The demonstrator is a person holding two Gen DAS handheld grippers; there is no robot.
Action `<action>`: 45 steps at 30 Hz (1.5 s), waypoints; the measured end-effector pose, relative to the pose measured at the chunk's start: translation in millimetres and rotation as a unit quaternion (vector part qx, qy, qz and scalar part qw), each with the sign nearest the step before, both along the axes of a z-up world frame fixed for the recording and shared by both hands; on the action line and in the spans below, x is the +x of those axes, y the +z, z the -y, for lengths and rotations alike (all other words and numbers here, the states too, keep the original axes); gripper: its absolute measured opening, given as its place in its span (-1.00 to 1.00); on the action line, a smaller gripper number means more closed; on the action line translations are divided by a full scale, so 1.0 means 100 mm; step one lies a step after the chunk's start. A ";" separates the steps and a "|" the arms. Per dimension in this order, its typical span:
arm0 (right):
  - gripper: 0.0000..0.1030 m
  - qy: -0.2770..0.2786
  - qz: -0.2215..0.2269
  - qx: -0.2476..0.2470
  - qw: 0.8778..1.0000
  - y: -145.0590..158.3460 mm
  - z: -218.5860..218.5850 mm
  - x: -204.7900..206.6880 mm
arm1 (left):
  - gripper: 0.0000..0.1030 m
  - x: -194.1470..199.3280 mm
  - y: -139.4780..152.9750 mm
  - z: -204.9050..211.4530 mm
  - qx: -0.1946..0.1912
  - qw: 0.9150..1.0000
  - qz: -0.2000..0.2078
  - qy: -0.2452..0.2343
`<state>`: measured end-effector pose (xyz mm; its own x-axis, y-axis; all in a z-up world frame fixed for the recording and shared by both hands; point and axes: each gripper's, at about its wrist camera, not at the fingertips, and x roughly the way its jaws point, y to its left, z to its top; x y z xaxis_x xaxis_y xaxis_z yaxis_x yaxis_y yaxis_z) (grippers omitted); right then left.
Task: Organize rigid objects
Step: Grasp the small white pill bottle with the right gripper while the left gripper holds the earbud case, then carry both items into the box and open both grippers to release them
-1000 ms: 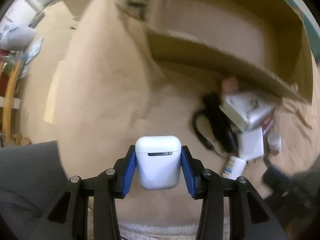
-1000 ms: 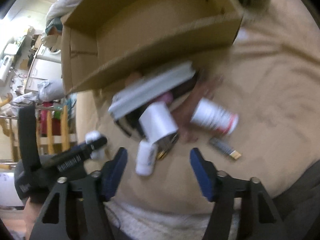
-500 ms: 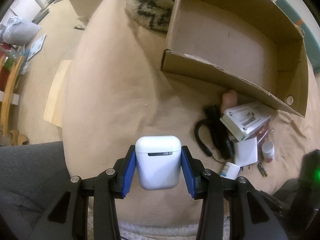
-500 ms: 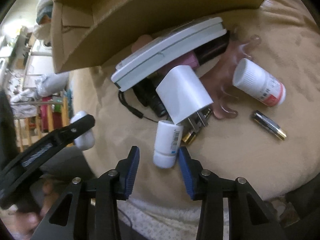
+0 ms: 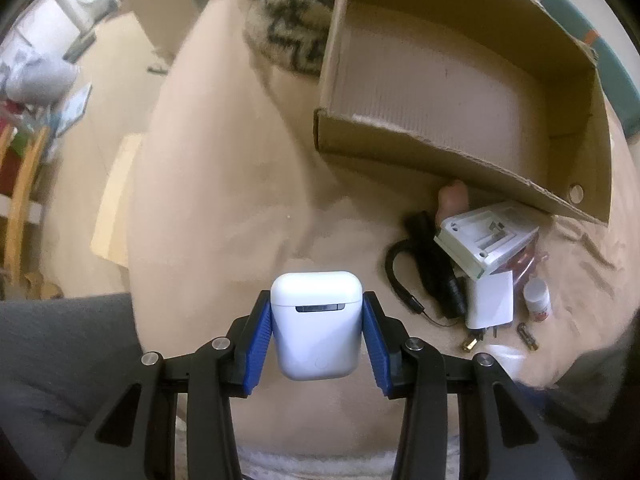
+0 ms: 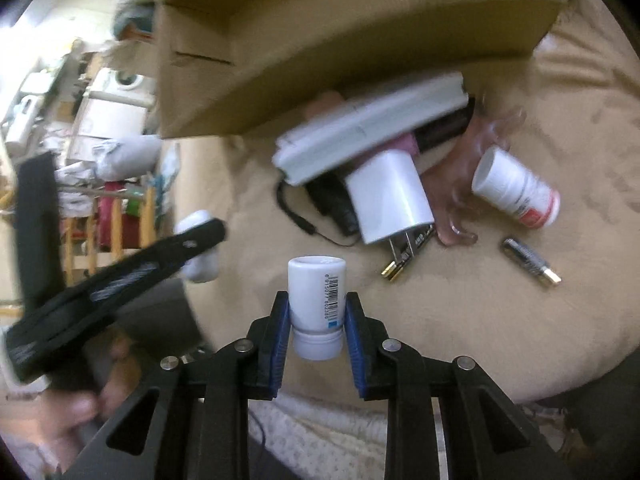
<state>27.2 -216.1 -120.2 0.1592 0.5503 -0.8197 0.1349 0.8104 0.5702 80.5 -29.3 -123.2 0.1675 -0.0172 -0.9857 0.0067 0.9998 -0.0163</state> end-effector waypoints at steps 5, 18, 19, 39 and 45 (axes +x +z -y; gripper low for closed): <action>-0.46 0.010 0.094 -0.022 0.995 0.50 0.21 0.04 | -0.23 0.01 0.08 0.00 0.024 0.999 0.021 0.003; -0.46 -0.029 0.255 -0.075 0.964 1.25 0.73 0.49 | -0.23 0.27 0.88 -0.03 -0.024 0.993 0.114 0.012; -0.46 -0.033 0.259 -0.080 0.962 1.25 0.72 0.54 | -0.23 0.31 0.92 -0.01 -0.021 0.993 0.119 0.008; -0.46 0.001 0.173 -0.152 0.973 0.43 0.59 1.21 | -0.23 1.06 0.52 0.50 -0.032 0.988 0.141 -0.050; -0.46 0.022 0.146 -0.163 0.976 0.29 0.51 1.26 | -0.23 1.08 0.51 0.41 -0.037 0.988 0.143 -0.042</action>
